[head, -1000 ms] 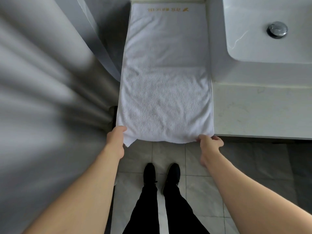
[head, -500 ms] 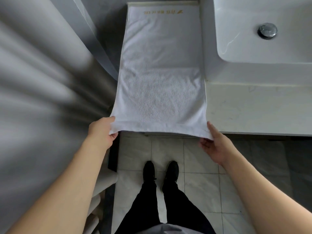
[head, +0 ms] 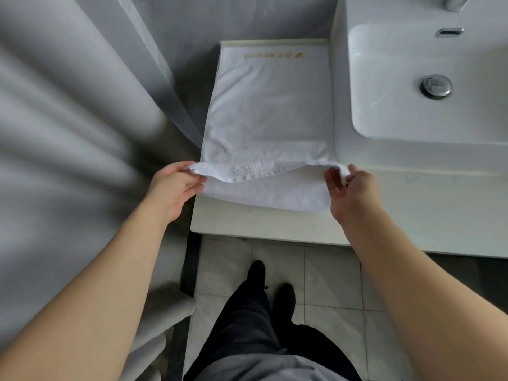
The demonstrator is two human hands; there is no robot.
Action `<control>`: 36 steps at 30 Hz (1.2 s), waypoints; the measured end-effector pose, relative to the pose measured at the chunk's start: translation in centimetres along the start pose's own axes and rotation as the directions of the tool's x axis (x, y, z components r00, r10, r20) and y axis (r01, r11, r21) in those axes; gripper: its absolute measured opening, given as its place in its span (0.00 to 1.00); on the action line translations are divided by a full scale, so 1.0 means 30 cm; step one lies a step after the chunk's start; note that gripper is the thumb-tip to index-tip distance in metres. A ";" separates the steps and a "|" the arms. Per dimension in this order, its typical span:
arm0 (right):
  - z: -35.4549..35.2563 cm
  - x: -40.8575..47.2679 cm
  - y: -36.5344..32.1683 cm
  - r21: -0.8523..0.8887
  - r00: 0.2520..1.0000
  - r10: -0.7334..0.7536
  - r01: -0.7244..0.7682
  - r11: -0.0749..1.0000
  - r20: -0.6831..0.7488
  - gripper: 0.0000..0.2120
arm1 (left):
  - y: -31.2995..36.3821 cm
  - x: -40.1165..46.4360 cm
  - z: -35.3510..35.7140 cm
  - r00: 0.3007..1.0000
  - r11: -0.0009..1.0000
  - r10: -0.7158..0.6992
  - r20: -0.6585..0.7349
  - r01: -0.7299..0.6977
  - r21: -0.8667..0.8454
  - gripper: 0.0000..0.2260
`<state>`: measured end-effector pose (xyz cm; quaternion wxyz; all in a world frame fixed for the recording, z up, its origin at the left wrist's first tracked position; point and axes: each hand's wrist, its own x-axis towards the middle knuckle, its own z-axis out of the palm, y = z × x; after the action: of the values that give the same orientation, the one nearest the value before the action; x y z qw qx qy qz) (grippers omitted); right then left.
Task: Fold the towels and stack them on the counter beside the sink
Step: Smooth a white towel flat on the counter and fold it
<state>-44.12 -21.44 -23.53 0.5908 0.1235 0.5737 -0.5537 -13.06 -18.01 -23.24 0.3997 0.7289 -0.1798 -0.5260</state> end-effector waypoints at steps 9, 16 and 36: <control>0.269 0.180 -0.022 -0.858 0.734 -0.547 0.511 0.052 0.404 0.09 | 0.183 0.278 0.122 0.995 0.976 0.082 -0.048 -0.070 0.205 0.11; 0.583 0.379 -0.225 -0.361 0.437 -0.239 0.222 -0.906 0.867 0.10 | 0.352 0.534 0.193 0.976 0.967 0.180 -0.120 -0.153 0.205 0.15; 1.201 0.778 -0.366 0.258 0.765 -0.028 -0.252 -0.933 0.644 0.23 | 0.674 1.156 0.531 0.980 0.973 0.145 -0.140 -0.116 0.198 0.11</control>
<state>-39.71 -65.46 -25.96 0.2131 0.7168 -0.5020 -0.4344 -11.11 -60.40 -31.28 0.3751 0.7883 -0.2452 -0.4216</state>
